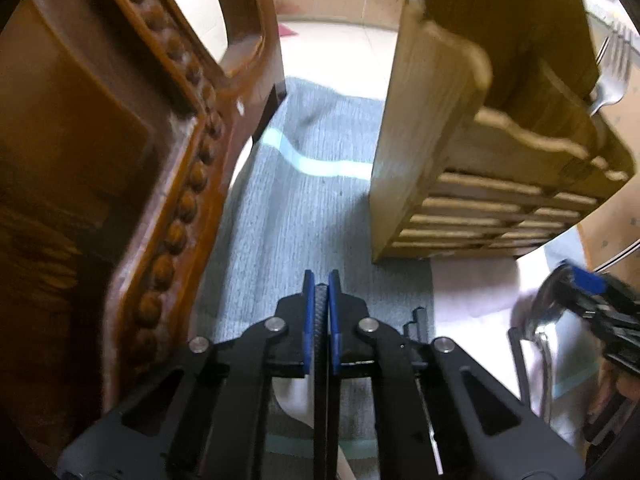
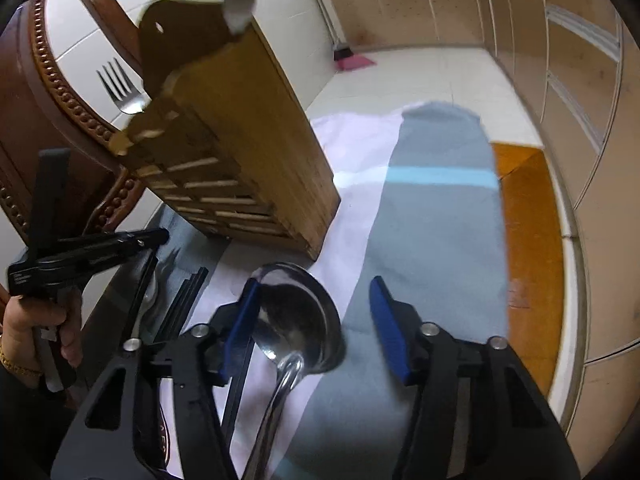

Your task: Organize utensils

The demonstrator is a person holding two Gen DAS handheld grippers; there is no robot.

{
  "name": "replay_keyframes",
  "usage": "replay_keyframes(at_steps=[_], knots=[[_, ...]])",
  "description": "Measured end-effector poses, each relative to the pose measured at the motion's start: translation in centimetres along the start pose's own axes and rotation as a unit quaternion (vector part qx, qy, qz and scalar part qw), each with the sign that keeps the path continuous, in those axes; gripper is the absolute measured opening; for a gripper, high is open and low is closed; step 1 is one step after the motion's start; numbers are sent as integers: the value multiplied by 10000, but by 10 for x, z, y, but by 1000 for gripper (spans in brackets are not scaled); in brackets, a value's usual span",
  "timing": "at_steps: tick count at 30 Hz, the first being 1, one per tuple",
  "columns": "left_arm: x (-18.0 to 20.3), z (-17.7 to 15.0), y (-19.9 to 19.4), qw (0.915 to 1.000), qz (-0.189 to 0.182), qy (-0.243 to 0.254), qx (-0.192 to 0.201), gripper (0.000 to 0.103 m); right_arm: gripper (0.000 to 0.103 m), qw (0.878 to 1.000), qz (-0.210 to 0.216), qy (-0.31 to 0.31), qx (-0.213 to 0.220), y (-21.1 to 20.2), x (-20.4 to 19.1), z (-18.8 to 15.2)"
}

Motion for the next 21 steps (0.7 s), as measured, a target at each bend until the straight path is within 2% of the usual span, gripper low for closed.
replay_keyframes(at_steps=[1,2,3,5,10,15,17,21], knots=[[-1,1,-5,10000,0,14,55,7,33,9999,51,22,-115,5,1,-1],[-2,2,-10,9999,-37,16,106,7,19,9998,108,62,-146,7,1,-2],[-2,3,-16,9998,-74,23,168,6,10,9997,167,119,-118,5,1,-2],[-2,1,-31,9996,-95,49,278,6,5,9998,171,50,-94,0,-5,-1],[1,-2,-80,9972,-188,146,714,6,5,9997,67,-158,191,-26,-23,2],[4,-5,-147,9909,-35,267,1317,7,5,9975,-120,-395,577,-64,-49,3],[2,-10,-175,9873,36,299,1562,7,5,9944,-302,-582,824,-86,-67,3],[-6,-19,-233,9778,-59,160,2089,6,5,9802,-642,-895,1645,-143,-107,-2]])
Point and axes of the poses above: each gripper's, at about its wrist camera, not at the fingertips, and y roughly the way its jaws point, x to its right, z to its top, the point moved 3 cm from there along y, roughly the way its jaws point, and after that the axes turned 6 degrees about z, right-handed, at the moved point
